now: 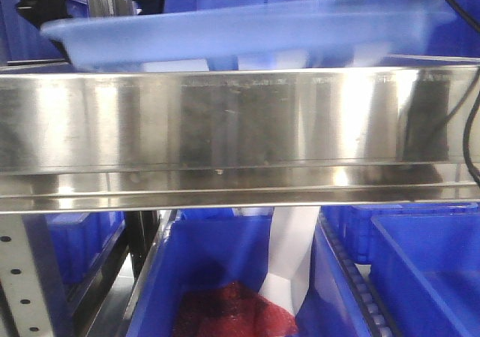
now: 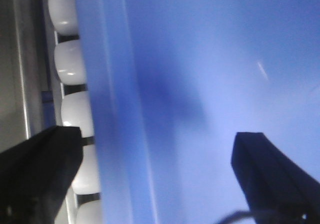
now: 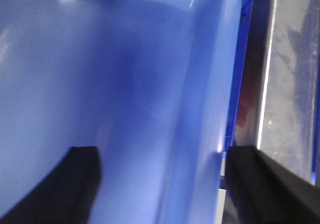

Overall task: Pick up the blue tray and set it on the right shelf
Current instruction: 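Lower the tray onto the upper roller shelf and open both grippers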

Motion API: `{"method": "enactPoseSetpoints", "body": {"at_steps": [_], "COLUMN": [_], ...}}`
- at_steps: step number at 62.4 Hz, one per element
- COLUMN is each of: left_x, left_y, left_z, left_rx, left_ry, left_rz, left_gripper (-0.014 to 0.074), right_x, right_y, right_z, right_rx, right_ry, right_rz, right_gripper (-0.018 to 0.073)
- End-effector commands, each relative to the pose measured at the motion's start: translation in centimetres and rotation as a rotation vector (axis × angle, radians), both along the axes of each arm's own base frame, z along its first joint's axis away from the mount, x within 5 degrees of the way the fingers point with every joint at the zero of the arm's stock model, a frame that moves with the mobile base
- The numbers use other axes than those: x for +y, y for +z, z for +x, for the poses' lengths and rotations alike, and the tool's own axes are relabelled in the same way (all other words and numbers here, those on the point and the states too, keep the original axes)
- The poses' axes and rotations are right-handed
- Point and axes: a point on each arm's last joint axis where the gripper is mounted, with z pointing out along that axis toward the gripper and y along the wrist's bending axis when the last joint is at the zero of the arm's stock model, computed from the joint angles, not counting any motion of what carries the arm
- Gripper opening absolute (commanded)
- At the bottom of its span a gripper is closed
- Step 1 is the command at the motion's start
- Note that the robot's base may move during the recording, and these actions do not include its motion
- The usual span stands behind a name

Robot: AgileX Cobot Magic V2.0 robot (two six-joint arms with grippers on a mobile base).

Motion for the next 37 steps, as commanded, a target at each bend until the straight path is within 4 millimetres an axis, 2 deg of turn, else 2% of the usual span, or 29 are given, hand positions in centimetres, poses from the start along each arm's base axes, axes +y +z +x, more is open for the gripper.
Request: {"method": "enactPoseSetpoints", "body": {"at_steps": [1,9,17,24,30,37], "left_x": [0.2,0.5,1.6,3.0,4.3,5.4], "left_y": [3.3,4.6,7.5,10.2,11.9,12.8], "left_z": [-0.8,-1.6,-3.3,-5.4,-7.6,-10.9], "left_rx": [-0.097,-0.130,-0.214,-0.303,-0.368,-0.443], "left_ry": [-0.009,-0.023,-0.036,-0.032,-0.033,-0.061], "left_rz": [-0.057,-0.063,-0.079,-0.090,-0.122,-0.167], "left_gripper": [0.0540,0.0538,0.0501,0.0425,0.0333,0.0187], "right_x": [-0.4,-0.9,-1.6,-2.4,-3.3,-4.2], "right_y": [3.9,5.6,8.2,10.6,12.3,12.9], "right_z": [-0.9,-2.1,-4.1,-6.3,-8.6,-11.1], "right_rx": [-0.153,-0.202,-0.273,-0.349,-0.415,-0.468], "right_ry": [0.009,0.009,0.008,0.008,0.008,0.011], "right_rz": [0.040,0.057,0.084,0.111,0.135,0.154], "right_gripper": [0.0632,0.0630,0.0567,0.0428,0.0273,0.0122]}}
